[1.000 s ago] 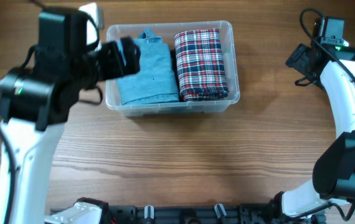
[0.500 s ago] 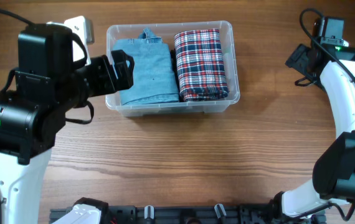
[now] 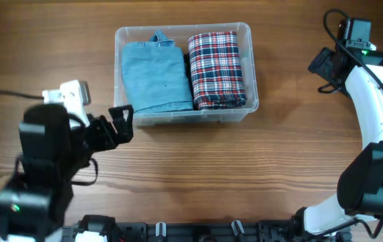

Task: Pack container

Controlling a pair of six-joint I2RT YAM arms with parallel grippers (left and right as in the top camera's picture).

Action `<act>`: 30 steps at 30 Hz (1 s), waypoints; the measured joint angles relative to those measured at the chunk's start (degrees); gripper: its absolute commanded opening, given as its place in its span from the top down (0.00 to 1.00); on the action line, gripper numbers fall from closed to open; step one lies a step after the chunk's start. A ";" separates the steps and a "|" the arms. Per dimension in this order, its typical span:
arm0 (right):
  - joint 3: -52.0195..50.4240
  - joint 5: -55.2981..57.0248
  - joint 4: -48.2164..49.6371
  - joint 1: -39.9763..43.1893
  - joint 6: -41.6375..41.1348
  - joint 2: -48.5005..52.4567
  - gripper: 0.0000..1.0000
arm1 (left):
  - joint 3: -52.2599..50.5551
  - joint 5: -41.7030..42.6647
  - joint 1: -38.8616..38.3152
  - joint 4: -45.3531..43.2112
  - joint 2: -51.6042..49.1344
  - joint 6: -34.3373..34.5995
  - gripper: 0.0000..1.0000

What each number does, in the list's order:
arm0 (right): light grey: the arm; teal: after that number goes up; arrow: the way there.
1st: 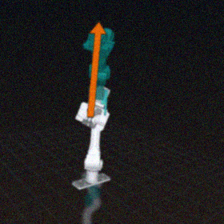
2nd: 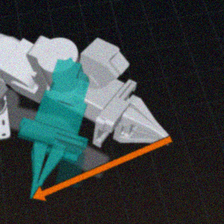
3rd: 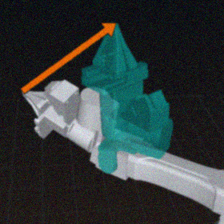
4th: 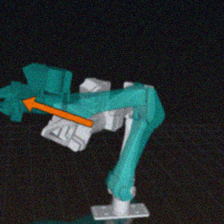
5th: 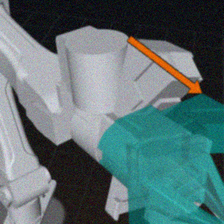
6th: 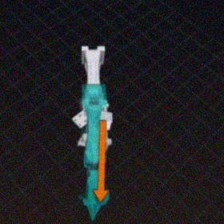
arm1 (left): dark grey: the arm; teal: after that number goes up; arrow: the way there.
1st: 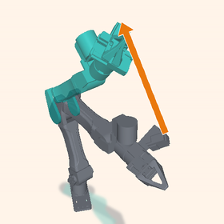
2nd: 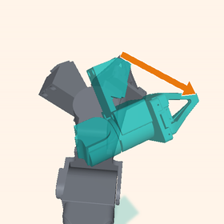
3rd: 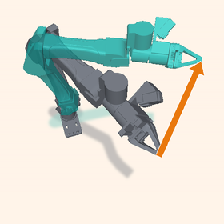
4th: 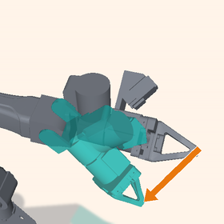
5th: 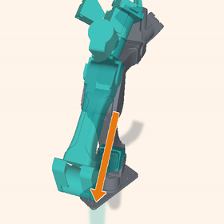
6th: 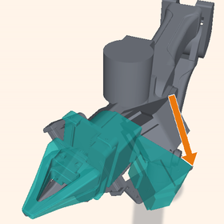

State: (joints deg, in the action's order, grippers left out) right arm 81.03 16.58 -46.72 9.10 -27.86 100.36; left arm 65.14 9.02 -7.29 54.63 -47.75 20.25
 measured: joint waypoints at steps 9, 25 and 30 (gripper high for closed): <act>-0.02 -0.04 0.02 0.00 0.00 0.00 0.00 | -40.39 7.30 5.70 -35.52 28.70 0.00 0.00; -0.02 -0.04 0.02 0.00 0.00 0.00 0.00 | -60.37 11.87 6.19 -50.05 43.82 -9.33 0.00; -0.02 -0.02 0.00 0.00 0.00 0.00 0.00 | -62.45 11.02 6.56 -50.14 45.88 -9.70 0.00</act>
State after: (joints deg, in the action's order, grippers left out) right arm 81.01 16.56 -46.72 9.10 -27.86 100.36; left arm 2.70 20.03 -0.73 4.49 -1.87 10.55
